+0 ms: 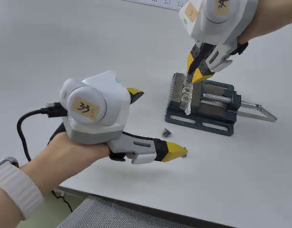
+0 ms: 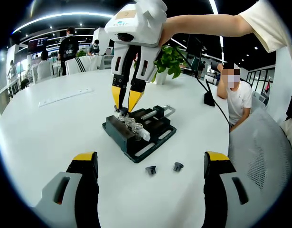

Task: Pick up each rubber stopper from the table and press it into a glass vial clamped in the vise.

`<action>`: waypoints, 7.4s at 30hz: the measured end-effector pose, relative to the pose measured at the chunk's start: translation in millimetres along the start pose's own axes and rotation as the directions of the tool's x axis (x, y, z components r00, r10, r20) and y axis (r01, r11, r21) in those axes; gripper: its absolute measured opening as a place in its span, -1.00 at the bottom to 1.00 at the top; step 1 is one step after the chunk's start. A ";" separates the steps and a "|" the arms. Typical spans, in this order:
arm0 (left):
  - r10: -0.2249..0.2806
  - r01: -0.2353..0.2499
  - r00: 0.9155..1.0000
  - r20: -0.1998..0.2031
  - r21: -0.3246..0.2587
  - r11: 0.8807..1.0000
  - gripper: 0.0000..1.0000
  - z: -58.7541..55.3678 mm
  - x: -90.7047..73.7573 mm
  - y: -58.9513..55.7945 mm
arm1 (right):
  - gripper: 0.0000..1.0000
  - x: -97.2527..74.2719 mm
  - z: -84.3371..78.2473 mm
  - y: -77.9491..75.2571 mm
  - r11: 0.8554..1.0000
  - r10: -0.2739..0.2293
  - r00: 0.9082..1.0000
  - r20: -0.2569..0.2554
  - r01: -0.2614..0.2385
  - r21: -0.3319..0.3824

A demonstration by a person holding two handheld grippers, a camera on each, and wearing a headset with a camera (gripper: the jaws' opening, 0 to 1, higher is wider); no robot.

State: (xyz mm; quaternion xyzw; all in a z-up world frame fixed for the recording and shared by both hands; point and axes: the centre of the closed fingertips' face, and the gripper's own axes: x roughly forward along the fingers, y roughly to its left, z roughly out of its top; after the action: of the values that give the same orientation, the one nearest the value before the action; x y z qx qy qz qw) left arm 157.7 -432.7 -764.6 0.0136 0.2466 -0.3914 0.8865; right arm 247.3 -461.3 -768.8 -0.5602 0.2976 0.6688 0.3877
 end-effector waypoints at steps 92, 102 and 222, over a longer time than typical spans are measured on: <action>0.048 -0.007 0.989 0.141 -0.276 0.961 -0.10 46.5 15.7 27.2 | -1.00 -34.9 24.6 10.2 0.991 -0.131 0.972 0.195 0.128 0.032; 0.011 0.061 0.978 0.210 -0.334 0.941 -0.49 66.8 11.5 24.3 | -1.00 -63.1 47.3 26.7 0.984 -0.173 0.943 0.283 0.174 0.020; -0.103 0.096 0.992 0.073 0.085 0.992 -0.17 58.5 12.6 -21.4 | -0.89 -61.3 50.2 71.6 0.998 0.021 0.967 0.253 -0.005 -0.065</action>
State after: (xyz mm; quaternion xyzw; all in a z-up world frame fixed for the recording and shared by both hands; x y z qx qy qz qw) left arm 174.9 -469.0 -715.2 0.0223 0.1963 -0.4451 0.8734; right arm 164.7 -468.2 -701.6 -0.4804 0.2277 0.7465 0.4000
